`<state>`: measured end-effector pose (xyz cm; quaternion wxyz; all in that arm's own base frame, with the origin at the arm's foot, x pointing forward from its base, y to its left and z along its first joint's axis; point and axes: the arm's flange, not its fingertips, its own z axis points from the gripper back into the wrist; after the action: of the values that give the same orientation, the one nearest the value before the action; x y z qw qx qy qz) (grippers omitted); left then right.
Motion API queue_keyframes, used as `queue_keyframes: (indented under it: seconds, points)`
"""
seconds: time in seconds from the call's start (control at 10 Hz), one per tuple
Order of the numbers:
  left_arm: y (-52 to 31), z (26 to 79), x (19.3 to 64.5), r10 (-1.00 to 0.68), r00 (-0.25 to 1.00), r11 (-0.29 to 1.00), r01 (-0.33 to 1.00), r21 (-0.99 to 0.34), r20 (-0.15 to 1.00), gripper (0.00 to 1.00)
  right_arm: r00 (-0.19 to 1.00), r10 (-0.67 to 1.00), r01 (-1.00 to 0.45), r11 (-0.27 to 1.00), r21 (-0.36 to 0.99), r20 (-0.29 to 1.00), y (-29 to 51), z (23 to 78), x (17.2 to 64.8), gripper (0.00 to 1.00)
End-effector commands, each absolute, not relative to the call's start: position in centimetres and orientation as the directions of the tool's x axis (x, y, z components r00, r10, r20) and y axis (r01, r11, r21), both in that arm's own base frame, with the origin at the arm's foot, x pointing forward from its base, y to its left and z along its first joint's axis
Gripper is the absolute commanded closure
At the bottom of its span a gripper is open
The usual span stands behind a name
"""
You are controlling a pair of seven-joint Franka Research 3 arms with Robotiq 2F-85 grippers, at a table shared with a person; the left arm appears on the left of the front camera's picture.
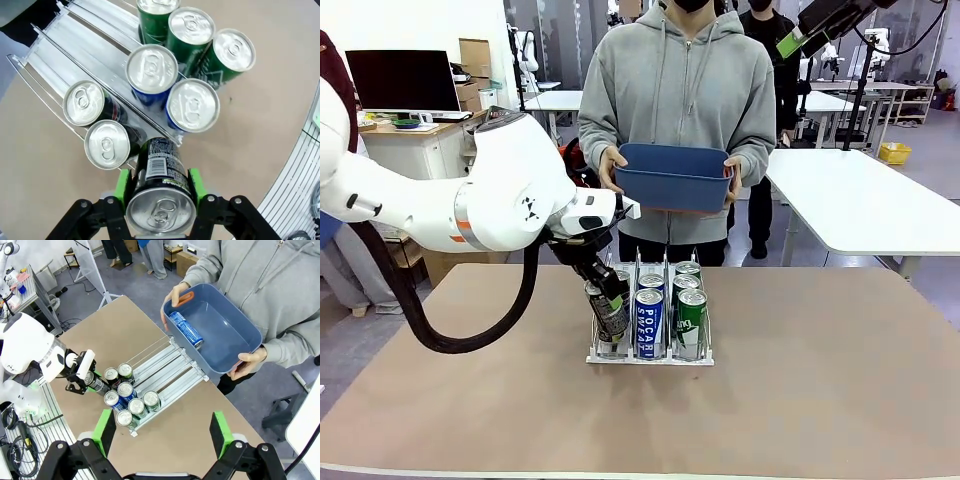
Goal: Fill the beverage cans into the dispenser.
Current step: Place the picked Pepsi coke in the line of the Automatic Can Dispenser with the same cans.
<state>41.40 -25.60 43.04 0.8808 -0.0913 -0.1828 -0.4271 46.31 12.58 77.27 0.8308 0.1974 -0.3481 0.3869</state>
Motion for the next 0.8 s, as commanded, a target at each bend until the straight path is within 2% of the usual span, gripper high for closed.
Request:
queue_keyframes:
  seconds: [0.0,0.5,0.7]
  points:
    - [-25.8,42.6,43.8,-0.699,0.575,0.657,0.751,0.065,0.424,0.42,0.458,0.501,-0.783,0.619,0.066,0.735,12.5,77.0,46.1,0.0]
    - [-25.4,39.9,45.7,-0.737,0.578,0.646,0.754,0.116,0.35,0.42,0.458,0.501,-0.783,0.619,0.066,0.735,12.5,77.0,46.1,0.0]
    - [-25.6,39.2,46.1,-0.731,0.587,0.651,0.754,0.094,0.348,0.42,0.458,0.501,-0.783,0.619,0.066,0.735,12.5,77.0,46.1,0.0]
